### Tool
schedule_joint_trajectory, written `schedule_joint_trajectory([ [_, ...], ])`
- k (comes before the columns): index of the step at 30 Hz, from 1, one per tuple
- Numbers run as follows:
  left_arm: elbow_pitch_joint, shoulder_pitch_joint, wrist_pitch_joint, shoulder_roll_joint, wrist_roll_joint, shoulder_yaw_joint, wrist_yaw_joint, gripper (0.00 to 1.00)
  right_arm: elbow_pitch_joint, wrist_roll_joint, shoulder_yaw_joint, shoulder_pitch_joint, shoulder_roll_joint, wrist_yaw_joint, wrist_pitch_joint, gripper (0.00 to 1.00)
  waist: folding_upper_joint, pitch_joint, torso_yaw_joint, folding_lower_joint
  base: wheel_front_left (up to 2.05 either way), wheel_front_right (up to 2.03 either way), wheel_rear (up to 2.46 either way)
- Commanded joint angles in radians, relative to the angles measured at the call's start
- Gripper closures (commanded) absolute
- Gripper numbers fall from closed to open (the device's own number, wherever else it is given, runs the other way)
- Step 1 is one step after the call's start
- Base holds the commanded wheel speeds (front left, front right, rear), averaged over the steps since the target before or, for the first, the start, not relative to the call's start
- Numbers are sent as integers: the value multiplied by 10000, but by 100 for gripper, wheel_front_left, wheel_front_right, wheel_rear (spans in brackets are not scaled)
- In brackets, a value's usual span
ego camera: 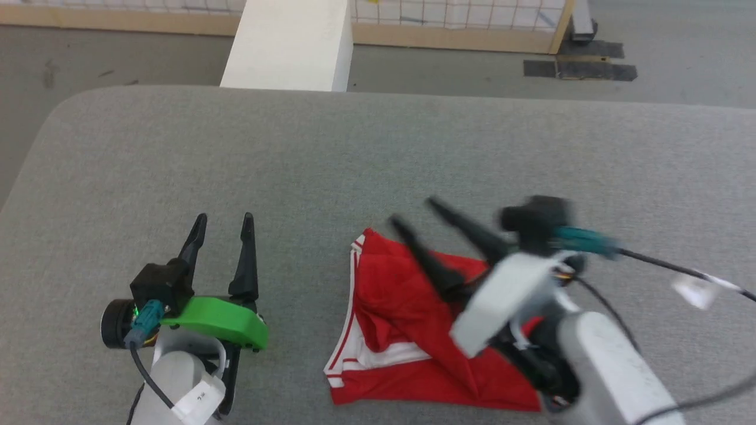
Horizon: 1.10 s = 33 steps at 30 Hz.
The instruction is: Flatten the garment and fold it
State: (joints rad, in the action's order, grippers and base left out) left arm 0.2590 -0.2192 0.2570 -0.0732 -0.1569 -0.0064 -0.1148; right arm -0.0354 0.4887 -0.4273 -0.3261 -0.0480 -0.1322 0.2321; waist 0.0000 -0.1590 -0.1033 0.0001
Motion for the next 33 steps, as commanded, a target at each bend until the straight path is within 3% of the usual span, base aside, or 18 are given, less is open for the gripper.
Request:
schedule_joint_trajectory([
  [1,-20,139,47,-16,76,58,-50,0,336,-30,438,395,-22,15,-557,0,0,287,292,-1,0,0,0],
  [7,-90,309,47,-60,129,190,-62,0,1201,-267,2858,2064,-22,15,-2422,0,0,526,625,-1,0,0,0],
  [13,-142,349,47,-58,167,191,-81,0,316,-501,4422,3233,-22,15,-2192,0,0,546,767,-1,0,0,0],
  [20,-124,308,47,-51,190,116,-104,0,-872,-288,4455,3385,-22,15,-507,0,0,433,712,-1,0,0,0],
  [22,-98,291,47,-43,188,82,-111,0,-1302,343,4248,3246,-22,15,171,0,0,397,626,-1,0,0,0],
  [33,35,296,47,0,168,-18,-130,0,-3142,1563,3297,2366,-22,15,1338,0,0,385,249,-1,0,0,0],
])
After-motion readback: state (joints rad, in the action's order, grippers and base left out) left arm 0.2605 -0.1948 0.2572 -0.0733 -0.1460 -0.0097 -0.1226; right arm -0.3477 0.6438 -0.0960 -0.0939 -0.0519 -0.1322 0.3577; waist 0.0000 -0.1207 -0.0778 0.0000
